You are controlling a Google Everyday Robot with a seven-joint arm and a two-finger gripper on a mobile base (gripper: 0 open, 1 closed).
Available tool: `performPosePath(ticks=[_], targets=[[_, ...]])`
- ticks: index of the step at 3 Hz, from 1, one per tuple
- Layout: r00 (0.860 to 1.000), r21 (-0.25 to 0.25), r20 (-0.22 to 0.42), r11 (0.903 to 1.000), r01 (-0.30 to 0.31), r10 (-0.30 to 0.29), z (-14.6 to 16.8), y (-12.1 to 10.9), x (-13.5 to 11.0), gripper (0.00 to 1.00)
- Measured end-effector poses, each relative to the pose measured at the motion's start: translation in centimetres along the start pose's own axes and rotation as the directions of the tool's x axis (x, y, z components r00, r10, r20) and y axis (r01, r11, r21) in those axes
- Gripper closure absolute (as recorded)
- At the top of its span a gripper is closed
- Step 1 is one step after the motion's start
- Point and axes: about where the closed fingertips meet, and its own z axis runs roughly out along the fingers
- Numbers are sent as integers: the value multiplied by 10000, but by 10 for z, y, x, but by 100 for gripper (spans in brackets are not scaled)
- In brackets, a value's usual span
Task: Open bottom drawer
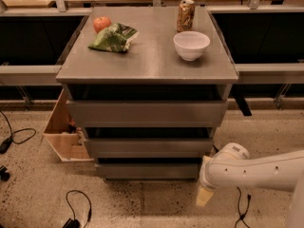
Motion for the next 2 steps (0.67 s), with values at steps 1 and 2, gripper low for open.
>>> performPosePath(ticks=[1,2], targets=[[9992,-272,-166,9990,362,-367,31,-6,-6,0],[9992,-330,-187,9989,343,-349,35,-6,-6,0]])
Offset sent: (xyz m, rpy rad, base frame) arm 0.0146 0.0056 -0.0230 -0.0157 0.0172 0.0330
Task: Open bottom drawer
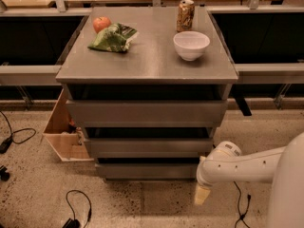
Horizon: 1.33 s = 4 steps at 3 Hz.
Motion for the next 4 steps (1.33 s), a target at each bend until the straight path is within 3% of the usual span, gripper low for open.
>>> performPosePath(ticks=[1,2,3,4], targets=[[10000,-12,63,10000,61,-60,24,0,1,0],[9989,-225,-185,9989,423,-427,83,1,-1,0],[9950,-140,-14,9949,1000,-1000,158,-6,-8,0],[9921,49,111,9922,1249,-1249,201,-16,-14,0]])
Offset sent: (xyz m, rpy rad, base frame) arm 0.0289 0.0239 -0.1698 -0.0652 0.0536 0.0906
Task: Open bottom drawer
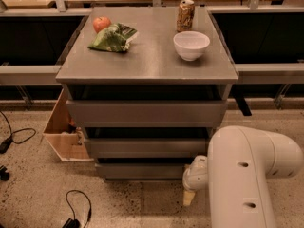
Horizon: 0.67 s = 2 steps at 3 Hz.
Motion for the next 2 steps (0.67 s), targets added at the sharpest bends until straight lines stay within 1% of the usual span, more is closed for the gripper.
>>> performPosePath(ticks=[1,2], targets=[[9989,161,425,9997,182,-189,34,-12,-8,0],[9974,94,709,9998,157,-164,59,-16,-22,0]])
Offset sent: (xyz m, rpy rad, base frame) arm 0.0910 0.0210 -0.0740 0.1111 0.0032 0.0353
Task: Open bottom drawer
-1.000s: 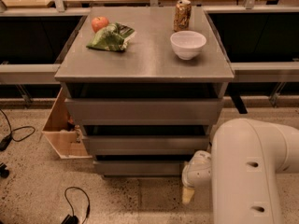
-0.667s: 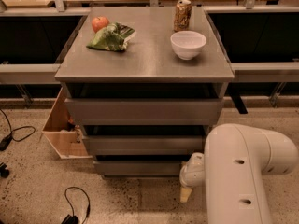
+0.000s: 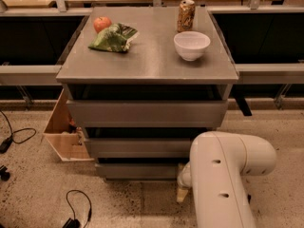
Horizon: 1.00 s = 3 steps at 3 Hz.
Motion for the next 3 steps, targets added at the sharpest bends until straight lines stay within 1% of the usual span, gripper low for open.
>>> performPosePath(ticks=[1,3], targets=[[9999,-112,120,9999,-103,104,15,-4,-10,19],[9999,-113,120,9999,-104,105,5,-6,-12,65]])
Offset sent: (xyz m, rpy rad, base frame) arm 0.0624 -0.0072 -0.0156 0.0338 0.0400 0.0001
